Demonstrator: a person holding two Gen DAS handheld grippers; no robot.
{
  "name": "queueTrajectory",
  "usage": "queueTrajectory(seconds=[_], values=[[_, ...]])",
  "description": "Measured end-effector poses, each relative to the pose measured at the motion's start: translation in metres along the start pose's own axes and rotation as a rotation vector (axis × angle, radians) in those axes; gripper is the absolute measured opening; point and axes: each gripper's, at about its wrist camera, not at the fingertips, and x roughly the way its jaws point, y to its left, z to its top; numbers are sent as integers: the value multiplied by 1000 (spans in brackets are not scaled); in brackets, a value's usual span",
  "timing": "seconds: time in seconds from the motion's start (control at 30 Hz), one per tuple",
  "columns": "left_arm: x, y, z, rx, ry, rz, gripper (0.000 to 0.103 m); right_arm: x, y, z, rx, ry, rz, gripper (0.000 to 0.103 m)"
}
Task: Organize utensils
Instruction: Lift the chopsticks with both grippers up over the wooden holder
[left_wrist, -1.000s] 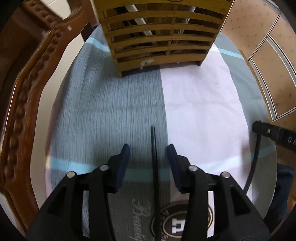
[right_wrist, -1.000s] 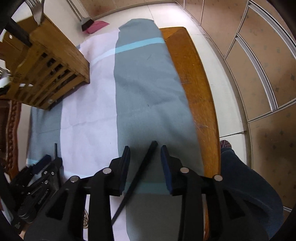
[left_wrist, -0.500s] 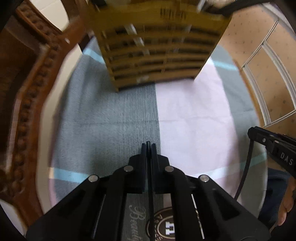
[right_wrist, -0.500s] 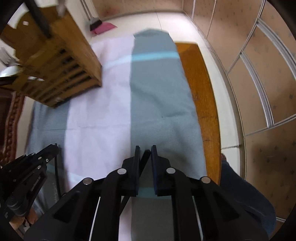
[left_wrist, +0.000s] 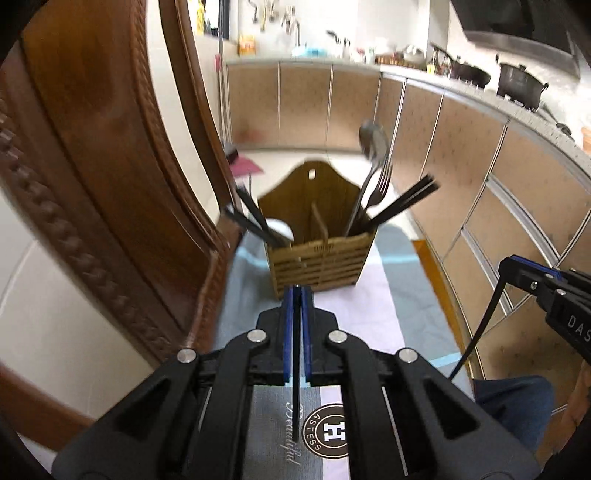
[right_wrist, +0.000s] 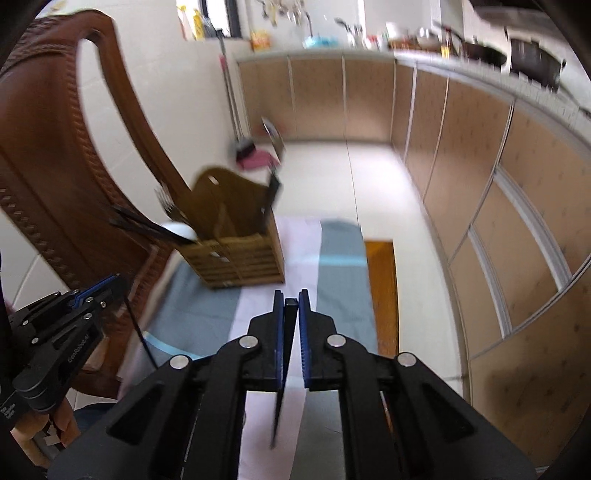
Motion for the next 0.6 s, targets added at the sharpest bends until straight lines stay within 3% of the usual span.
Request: queueTrajectory(seconds=[0.13,0.3,0.6], values=[[-26,1,-2,-1,-52,-5,5,-30,12,-1,-35,-88,-8,8],[-46,6,-4,-7,-84,-9,5,-43,15,-4,-34,-127,7,8],[-45,1,-12,7,-91,-10,4,-60,18,-8,-52,-170,-3,8]])
